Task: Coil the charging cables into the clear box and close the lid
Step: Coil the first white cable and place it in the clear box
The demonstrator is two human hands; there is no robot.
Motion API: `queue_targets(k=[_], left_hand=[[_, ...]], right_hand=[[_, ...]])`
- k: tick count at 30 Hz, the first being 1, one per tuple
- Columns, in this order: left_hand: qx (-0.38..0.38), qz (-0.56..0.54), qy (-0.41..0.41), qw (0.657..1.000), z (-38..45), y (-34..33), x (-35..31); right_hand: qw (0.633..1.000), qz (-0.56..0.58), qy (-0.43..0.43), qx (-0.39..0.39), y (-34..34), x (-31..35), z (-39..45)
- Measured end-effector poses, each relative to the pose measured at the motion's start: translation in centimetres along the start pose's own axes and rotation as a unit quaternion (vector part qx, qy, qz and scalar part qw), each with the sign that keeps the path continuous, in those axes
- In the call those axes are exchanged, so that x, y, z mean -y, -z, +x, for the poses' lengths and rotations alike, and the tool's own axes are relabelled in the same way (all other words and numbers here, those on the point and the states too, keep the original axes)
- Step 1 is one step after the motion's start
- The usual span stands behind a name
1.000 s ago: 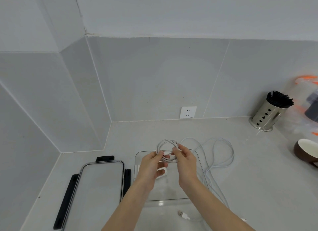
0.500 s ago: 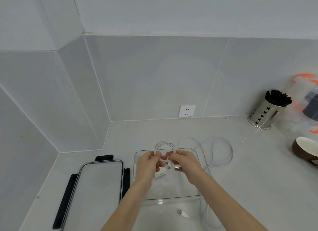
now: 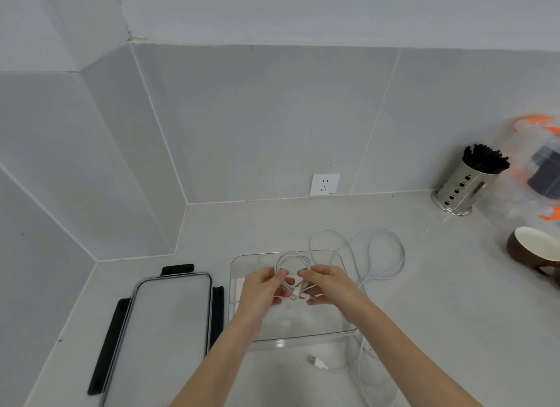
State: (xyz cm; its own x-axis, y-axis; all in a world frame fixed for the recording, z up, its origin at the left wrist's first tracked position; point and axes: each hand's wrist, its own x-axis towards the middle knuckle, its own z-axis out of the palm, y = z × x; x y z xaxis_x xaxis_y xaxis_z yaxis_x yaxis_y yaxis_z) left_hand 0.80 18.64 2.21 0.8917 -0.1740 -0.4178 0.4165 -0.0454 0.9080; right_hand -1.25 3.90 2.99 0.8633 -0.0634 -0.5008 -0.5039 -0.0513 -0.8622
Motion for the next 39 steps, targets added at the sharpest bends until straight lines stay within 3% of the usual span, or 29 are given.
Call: queue_targets(k=[6, 9, 13, 18, 23, 31, 39], left_hand=[[-0.007, 0.066, 0.032, 0.997, 1.2, -1.1, 2.7], [-0.019, 0.095, 0.017, 0.995, 2.2, -1.7, 3.3], [0.024, 0.207, 0.027, 0.978, 4.8, -3.0, 4.2], [0.037, 0.268, 0.064, 0.961, 6.7, -4.3, 5.2], [0.056, 0.271, 0.104, 0.955, 7.7, -5.3, 6.1], [0.034, 0.215, 0.135, 0.967, 7.7, -5.5, 5.4], [0.014, 0.176, 0.147, 0.973, 7.1, -5.1, 5.0]], right_hand=[[0.990, -0.065, 0.008, -0.125, 1.6, -2.8, 1.3], [0.975, -0.151, 0.011, -0.160, 2.2, -3.2, 2.2], [0.936, -0.296, 0.019, -0.190, 2.2, -3.2, 4.0], [0.877, -0.465, -0.014, -0.120, 1.4, -3.0, 5.7], [0.831, -0.548, -0.014, -0.089, 0.9, -4.0, 6.4], [0.808, -0.584, -0.045, -0.064, 0.3, -4.3, 6.3], [0.818, -0.571, -0.024, -0.062, 0.5, -4.2, 6.0]])
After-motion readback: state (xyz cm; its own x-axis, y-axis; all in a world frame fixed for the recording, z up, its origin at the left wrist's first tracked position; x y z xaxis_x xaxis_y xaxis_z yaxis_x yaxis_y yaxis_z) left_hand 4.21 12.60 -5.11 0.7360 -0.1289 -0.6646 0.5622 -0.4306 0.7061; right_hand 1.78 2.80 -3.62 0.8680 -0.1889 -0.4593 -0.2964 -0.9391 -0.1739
